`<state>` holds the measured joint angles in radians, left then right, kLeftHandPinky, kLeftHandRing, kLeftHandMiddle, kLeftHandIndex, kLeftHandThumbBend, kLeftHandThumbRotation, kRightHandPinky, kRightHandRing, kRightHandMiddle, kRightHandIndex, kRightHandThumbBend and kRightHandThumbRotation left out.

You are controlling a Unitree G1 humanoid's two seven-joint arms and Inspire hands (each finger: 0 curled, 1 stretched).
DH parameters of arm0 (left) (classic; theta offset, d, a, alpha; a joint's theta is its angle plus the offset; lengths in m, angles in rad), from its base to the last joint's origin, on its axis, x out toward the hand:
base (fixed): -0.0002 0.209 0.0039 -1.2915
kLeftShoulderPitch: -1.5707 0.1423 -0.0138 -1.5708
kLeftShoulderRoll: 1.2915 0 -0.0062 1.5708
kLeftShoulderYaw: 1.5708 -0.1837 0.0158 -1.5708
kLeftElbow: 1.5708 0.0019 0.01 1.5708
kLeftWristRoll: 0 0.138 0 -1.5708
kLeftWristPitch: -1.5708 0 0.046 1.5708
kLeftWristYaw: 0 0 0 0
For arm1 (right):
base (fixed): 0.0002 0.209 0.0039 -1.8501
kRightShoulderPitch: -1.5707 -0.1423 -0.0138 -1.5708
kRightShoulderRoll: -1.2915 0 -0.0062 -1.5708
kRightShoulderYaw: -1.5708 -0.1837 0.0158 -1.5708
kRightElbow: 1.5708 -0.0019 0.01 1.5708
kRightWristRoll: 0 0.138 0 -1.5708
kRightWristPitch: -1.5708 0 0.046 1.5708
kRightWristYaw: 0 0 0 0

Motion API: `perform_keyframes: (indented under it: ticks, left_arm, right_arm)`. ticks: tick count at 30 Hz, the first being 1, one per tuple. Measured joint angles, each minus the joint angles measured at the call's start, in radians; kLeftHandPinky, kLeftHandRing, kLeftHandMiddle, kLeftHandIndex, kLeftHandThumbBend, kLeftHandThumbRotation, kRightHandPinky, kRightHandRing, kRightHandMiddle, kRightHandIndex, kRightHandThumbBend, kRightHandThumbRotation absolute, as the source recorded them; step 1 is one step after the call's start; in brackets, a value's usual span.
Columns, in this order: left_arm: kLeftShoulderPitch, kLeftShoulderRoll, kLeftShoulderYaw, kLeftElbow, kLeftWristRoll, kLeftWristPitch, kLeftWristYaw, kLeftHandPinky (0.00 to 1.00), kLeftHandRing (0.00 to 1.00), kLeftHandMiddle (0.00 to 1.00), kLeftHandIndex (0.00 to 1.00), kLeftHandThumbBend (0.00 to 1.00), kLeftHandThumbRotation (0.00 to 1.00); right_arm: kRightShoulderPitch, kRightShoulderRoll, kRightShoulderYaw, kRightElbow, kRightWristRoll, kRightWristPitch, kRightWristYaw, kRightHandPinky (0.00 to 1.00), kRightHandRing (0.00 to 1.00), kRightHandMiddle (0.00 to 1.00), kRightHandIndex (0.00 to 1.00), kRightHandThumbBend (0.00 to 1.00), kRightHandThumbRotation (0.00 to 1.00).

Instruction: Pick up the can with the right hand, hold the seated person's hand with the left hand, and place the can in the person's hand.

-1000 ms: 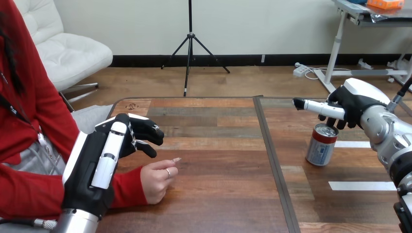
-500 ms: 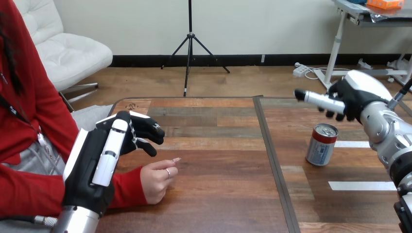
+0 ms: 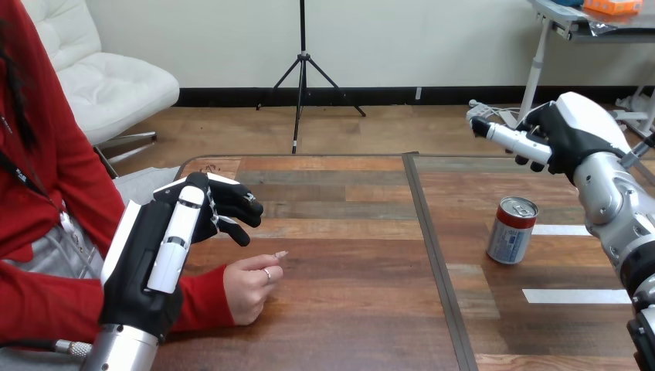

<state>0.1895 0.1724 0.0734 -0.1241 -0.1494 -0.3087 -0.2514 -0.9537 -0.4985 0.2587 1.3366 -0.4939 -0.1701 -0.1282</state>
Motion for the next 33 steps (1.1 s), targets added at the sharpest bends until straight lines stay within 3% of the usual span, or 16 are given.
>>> perform_keyframes:
  ticks: [15, 22, 33]
  left_arm:
    - [0.0, 0.0, 0.0, 0.0, 0.0, 0.005, 0.001, 0.39, 0.53, 0.52, 0.47, 0.15, 1.0]
    - [0.0, 0.0, 0.0, 0.0, 0.0, 0.005, 0.001, 0.39, 0.52, 0.52, 0.47, 0.12, 1.0]
    - [0.0, 0.0, 0.0, 0.0, -0.001, 0.004, 0.0, 0.39, 0.52, 0.52, 0.47, 0.1, 1.0]
  right_arm:
    - [0.0, 0.006, -0.079, 0.0, 0.102, 0.005, 0.007, 0.49, 0.54, 0.57, 0.57, 0.99, 1.0]
    - [0.0, 0.004, -0.082, 0.0, 0.104, 0.033, 0.036, 0.59, 0.66, 0.69, 0.69, 1.0, 1.0]
    - [0.001, 0.003, -0.071, 0.002, 0.087, 0.085, 0.125, 0.68, 0.77, 0.78, 0.76, 1.0, 0.91]
